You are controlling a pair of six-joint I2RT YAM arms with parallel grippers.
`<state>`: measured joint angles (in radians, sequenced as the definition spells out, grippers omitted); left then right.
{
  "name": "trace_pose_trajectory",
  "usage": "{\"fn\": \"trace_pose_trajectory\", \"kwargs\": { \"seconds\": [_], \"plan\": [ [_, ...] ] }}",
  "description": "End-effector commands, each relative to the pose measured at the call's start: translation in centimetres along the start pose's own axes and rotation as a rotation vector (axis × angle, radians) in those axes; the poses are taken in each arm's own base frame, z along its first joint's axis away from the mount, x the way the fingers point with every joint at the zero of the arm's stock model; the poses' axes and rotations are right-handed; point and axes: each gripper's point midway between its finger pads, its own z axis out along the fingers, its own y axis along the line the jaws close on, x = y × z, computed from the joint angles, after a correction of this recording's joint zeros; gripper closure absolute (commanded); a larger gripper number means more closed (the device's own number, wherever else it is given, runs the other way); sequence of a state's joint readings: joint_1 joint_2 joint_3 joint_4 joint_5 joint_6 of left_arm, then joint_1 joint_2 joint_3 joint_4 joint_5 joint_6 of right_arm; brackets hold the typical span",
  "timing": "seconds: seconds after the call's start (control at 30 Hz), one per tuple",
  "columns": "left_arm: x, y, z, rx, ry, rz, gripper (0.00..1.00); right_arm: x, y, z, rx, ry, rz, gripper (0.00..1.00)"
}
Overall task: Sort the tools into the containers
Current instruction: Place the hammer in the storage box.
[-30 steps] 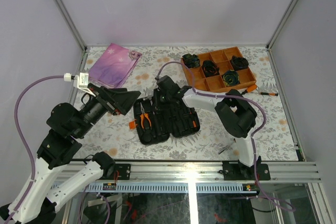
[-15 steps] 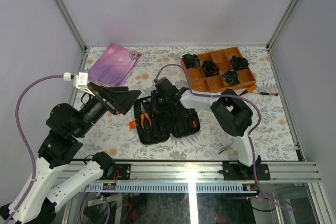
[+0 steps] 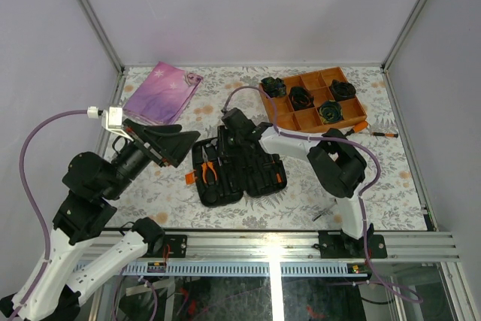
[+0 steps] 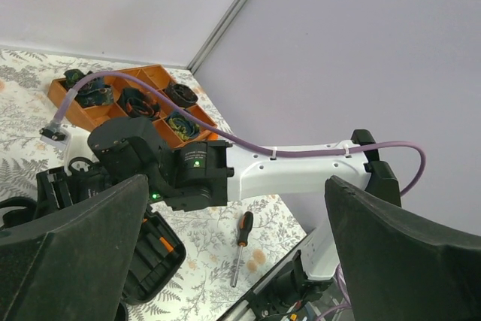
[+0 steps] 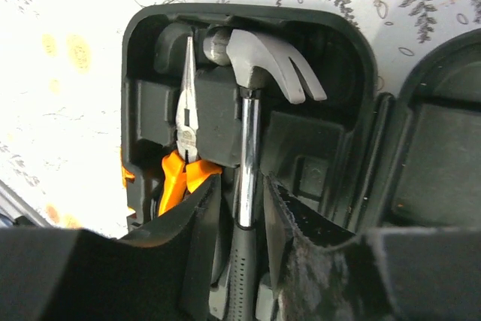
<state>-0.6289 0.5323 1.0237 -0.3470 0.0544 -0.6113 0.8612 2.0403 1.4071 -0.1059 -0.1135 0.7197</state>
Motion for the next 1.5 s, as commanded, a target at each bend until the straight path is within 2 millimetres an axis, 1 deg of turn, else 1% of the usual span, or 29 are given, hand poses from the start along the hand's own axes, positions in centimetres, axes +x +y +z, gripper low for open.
{"fn": "trace_pose_trajectory", "kwargs": {
  "seconds": [0.0,0.1,0.2,0.23,0.4,0.57,0.7,0.83,0.93,1.07,1.27,1.37,1.47],
  "plan": [
    [-0.9,-2.0,0.2,0.101,-0.03,0.02,0.0,-3.1,1.2,-2.3,0.016,-0.078,-0.058,0.66],
    [-0.7,-1.3,0.2,0.072,-0.031,0.036,0.0,-2.6,1.4,-2.3,0.003,-0.052,-0.062,0.73],
    [-1.2,-1.0,-0.3,0.051,-0.057,0.057,0.0,-2.1,1.5,-2.1,-0.004,-0.036,-0.064,0.79],
    [-1.4,-1.0,-0.5,0.053,-0.067,0.058,0.0,-1.9,1.5,-1.9,-0.005,-0.029,-0.064,0.81],
    [-1.4,-1.8,-0.8,0.095,-0.07,0.054,0.0,-1.7,1.6,-1.4,-0.013,-0.012,-0.071,0.86],
    [-1.4,-2.5,-0.7,0.125,-0.059,0.04,0.01,-1.6,1.7,-1.2,-0.018,-0.002,-0.076,0.86],
    [-0.9,-1.5,-0.4,0.094,-0.055,0.039,0.0,-1.5,2.0,-1.1,-0.029,0.003,-0.079,0.85],
    [-1.1,-1.2,-0.4,0.077,-0.065,0.041,0.0,-1.2,2.0,-0.7,-0.026,0.023,-0.086,0.83],
    [-1.2,-1.4,-0.4,0.083,-0.068,0.039,0.0,-0.9,2.0,-0.4,-0.023,0.038,-0.09,0.82],
    [-1.5,-1.8,-0.6,0.095,-0.074,0.053,0.0,-0.5,1.4,-0.1,0.006,0.056,-0.096,0.82],
    [-1.5,-2.2,-0.5,0.114,-0.067,0.065,0.0,0.2,0.1,0.5,0.067,0.081,-0.109,0.82],
    [-1.7,-2.7,-0.7,0.131,-0.066,0.067,0.0,0.5,-0.2,0.7,0.081,0.095,-0.114,0.82],
    [-1.4,-2.3,-0.5,0.121,-0.058,0.059,0.0,0.9,-0.5,0.9,0.096,0.112,-0.12,0.82]
  ]
}}
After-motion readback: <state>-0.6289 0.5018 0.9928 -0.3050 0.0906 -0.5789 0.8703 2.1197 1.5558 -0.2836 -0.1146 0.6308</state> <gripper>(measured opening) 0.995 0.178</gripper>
